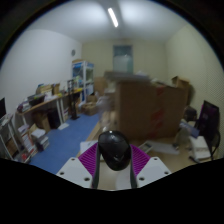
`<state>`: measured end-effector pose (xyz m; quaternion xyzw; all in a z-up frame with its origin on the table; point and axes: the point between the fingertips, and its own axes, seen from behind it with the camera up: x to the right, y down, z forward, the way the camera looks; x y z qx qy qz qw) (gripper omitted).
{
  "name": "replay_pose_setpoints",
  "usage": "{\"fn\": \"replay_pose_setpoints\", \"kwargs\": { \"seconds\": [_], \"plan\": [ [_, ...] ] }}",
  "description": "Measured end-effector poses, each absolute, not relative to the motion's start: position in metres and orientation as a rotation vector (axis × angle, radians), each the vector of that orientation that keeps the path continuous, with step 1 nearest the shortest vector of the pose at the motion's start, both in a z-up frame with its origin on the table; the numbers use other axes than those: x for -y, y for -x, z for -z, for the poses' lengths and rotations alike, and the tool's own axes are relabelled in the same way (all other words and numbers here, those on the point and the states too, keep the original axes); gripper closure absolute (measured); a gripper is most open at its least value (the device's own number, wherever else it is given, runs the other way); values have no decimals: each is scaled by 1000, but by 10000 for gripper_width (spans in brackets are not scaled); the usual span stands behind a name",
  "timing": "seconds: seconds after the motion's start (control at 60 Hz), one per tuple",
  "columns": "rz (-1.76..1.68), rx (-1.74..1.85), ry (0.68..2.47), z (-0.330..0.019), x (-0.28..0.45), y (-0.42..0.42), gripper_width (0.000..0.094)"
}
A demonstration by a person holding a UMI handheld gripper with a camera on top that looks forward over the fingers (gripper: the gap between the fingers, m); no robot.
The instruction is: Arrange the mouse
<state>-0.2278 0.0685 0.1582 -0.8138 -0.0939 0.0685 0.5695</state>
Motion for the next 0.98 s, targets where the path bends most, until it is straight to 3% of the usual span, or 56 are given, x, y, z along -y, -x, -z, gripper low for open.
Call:
{"fn": "replay_pose_setpoints", "kwargs": {
  "seconds": [0.067, 0.15, 0.25, 0.383, 0.517, 0.533, 0.55, 0.567, 0.683, 0.717, 0.75, 0.767, 0.817, 0.983],
  "plan": [
    [-112, 149, 1867, -195, -69, 181, 503],
    [-34, 66, 1874, -195, -71, 121, 506],
    [-24, -22, 1976, -146, -66, 80, 503],
    [-8, 9, 2157, -44, -57, 76, 503],
    [14, 43, 2250, 7, -49, 84, 504],
    [17, 53, 2271, 14, -47, 84, 445],
    [23, 61, 2254, 13, -49, 84, 438],
    [29, 69, 2237, 12, -52, 84, 495],
    [-24, 20, 2273, 11, -48, 84, 343],
    [-59, -1, 2290, 10, -44, 85, 274],
    [-94, -25, 2296, 5, -39, 86, 127],
    [-110, -33, 2290, 1, -36, 86, 152],
    [-144, -50, 2254, -18, -28, 86, 47],
    [-168, -65, 2217, -73, 35, 59, 91]
  ]
}}
